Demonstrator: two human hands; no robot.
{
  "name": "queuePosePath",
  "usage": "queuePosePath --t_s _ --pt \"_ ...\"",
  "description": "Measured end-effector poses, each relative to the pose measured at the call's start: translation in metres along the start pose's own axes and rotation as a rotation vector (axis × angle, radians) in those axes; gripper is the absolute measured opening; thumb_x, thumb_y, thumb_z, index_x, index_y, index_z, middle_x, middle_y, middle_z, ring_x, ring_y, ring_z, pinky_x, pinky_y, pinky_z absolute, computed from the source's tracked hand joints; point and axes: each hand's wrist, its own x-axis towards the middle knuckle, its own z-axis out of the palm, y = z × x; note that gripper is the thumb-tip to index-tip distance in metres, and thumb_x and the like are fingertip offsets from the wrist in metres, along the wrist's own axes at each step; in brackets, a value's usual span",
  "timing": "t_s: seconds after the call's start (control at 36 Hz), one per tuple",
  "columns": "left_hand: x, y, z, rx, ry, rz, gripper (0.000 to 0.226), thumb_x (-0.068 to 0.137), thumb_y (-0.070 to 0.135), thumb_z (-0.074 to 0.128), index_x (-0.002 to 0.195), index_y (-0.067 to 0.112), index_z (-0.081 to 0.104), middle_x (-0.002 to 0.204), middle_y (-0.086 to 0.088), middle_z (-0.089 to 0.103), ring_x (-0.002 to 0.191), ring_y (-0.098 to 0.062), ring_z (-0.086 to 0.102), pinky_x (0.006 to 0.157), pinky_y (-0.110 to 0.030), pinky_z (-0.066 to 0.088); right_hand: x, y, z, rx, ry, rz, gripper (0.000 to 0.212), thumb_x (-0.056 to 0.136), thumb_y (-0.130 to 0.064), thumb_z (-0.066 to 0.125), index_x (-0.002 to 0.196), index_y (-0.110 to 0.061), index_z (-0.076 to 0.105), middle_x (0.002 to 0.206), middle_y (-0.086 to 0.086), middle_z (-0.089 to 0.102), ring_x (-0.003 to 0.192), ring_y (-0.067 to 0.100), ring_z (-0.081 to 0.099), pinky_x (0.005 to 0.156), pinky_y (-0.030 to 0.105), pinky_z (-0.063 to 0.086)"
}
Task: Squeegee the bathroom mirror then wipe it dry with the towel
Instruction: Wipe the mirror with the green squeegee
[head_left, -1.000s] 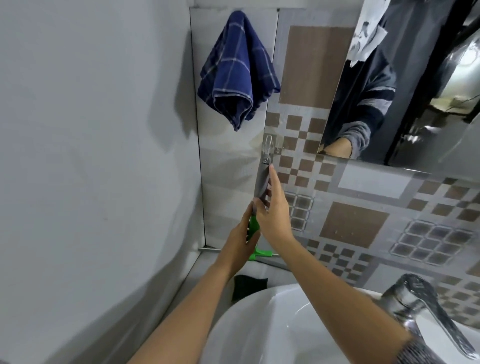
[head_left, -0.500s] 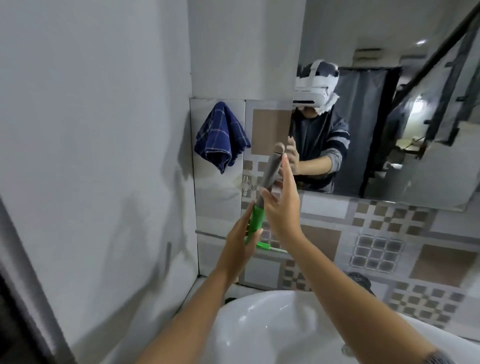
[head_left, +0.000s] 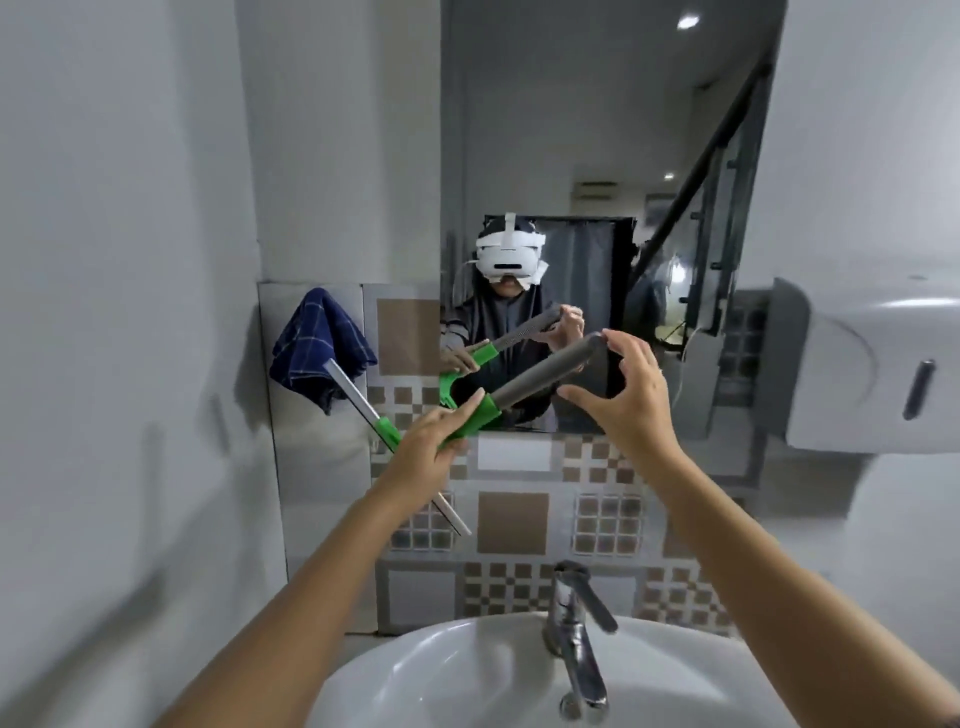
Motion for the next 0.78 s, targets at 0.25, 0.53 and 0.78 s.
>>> queuePosePath --t_s 0.25,0.53,0.78 --pt "0.028 0.025 0.002 0.108 -0.122 0.085 0.061 0.095 0.009 0.045 0.139 0.039 0.016 0.104 -0.004 0.05 0.089 -0.013 0.043 0.085 -0.026 0.035 0.005 0.026 -0.056 -0.367 -0.057 -0.104 0.048 0.074 -0.024 0.076 0.116 -0.009 0.056 0.116 0.005 0.059 0.103 0.024 0.057 0.092 0.045 0.05" --pt "0.062 0.052 0.007 0.184 -0.216 0.161 0.062 0.094 0.007 0.047 0.137 0.042 0.021 0.106 -0.005 0.053 0.099 -0.016 0.044 0.087 -0.023 0.031 0.008 0.025 -0.068 -0.569 -0.217 -0.316 0.035 0.081 -0.012 0.069 0.114 -0.009 0.06 0.114 0.006 0.063 0.1 0.024 0.06 0.081 0.042 0.055" --pt "0.092 0.067 0.013 0.198 -0.258 0.253 0.055 0.091 0.001 0.048 0.137 0.03 0.038 0.113 0.002 0.055 0.105 -0.011 0.042 0.094 -0.026 0.034 0.021 0.02 -0.05 -0.542 -0.371 -0.357 0.046 0.085 -0.008 0.058 0.129 -0.015 0.049 0.121 0.008 0.061 0.103 0.025 0.06 0.081 0.041 0.054"
